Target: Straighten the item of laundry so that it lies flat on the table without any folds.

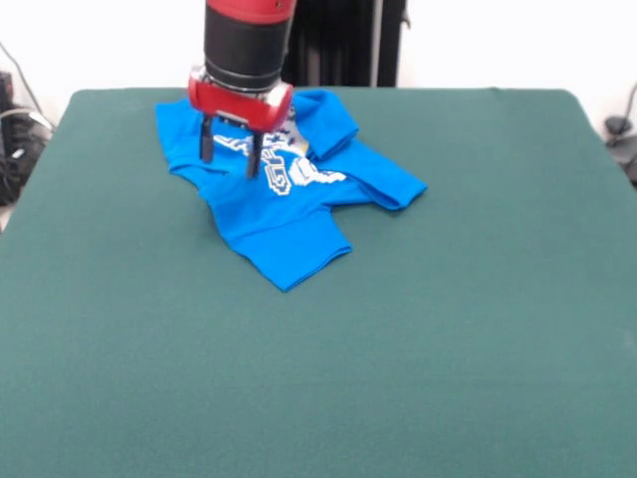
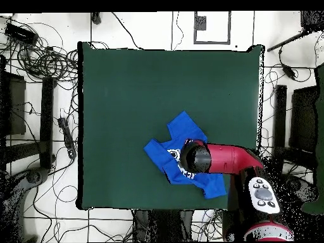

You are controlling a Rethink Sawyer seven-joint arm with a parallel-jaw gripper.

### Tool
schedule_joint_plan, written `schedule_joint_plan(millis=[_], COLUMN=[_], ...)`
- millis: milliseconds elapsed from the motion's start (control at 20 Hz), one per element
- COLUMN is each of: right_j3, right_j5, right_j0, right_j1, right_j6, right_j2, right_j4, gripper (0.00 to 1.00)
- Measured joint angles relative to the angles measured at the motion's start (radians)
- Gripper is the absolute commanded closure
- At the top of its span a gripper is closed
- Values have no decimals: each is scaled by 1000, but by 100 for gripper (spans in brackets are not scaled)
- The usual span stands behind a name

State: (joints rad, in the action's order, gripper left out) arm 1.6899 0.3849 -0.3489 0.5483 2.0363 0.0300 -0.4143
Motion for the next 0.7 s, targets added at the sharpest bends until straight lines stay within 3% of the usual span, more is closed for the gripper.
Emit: schedule_joint_plan(millis=[700], right_j3=[-104], right_j5=[0], right_j0=[11], right_j1=[-105], right_j6=[0], right_j2=[-2], right_j4=[1], gripper=[0])
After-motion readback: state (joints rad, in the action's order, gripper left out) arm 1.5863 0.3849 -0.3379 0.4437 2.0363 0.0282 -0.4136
